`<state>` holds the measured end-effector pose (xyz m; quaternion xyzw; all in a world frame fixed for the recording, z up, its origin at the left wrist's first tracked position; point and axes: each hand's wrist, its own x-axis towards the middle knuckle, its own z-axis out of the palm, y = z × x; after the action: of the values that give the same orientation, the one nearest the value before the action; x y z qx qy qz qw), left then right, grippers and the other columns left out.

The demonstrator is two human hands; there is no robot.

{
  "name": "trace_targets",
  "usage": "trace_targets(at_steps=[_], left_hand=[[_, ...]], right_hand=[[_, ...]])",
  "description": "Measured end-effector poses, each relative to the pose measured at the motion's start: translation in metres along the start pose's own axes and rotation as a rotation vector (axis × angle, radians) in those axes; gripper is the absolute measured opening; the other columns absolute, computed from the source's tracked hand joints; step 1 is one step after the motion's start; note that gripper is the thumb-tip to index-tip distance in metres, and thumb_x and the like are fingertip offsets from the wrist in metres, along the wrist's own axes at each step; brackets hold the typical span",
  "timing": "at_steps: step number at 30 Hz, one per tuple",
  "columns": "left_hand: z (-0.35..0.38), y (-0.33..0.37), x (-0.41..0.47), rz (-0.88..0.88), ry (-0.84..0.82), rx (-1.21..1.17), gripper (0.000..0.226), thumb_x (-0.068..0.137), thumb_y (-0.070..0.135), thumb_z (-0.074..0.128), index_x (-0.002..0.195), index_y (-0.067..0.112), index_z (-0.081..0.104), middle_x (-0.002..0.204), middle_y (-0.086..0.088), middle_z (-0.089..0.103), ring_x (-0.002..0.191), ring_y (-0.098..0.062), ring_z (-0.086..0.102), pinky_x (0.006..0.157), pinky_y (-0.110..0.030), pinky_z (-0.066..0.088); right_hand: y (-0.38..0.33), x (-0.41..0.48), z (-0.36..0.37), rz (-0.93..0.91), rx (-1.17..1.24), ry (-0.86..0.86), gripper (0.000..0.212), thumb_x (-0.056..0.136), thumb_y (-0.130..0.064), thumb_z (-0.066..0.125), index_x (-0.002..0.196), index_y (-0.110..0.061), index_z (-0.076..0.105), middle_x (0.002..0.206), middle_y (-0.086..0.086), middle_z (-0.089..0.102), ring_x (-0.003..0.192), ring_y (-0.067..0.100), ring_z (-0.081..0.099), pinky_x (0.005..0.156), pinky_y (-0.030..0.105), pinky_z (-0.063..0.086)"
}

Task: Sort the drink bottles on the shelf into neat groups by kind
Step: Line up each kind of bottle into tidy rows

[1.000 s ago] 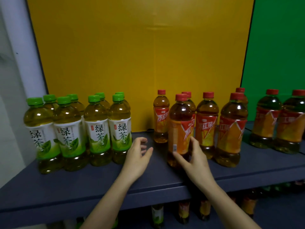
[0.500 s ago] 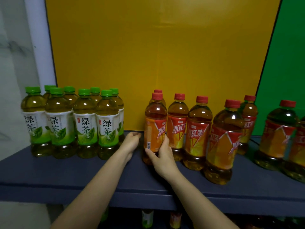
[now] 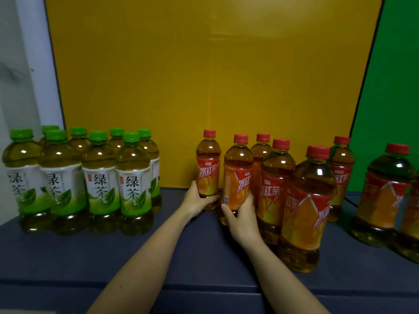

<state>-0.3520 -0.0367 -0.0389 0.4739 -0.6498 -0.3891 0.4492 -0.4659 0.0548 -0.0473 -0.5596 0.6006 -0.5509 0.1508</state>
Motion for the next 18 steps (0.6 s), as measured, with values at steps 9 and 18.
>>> trace_targets(at_steps=[9,18], left_hand=[[-0.018,0.000,-0.010,-0.030,-0.032,0.072,0.077,0.064,0.027,0.083,0.127,0.015,0.040,0.128,-0.005,0.053,0.116,-0.021,0.051,0.096,-0.034,0.043],[-0.036,-0.004,-0.045,0.071,-0.026,0.230,0.074,0.080,0.031,0.069,0.132,0.008,0.021,0.139,-0.008,0.040,0.128,-0.023,0.040,0.101,-0.031,0.035]], right_hand=[[0.003,0.005,-0.001,0.074,0.026,-0.001,0.078,0.084,-0.021,0.066,0.142,-0.008,0.016,0.141,0.011,0.039,0.129,0.026,0.039,0.105,0.035,0.034],[0.000,0.004,0.010,0.002,-0.261,-0.036,0.070,0.084,-0.039,0.062,0.138,-0.008,0.029,0.135,0.012,0.045,0.123,0.031,0.042,0.104,0.041,0.036]])
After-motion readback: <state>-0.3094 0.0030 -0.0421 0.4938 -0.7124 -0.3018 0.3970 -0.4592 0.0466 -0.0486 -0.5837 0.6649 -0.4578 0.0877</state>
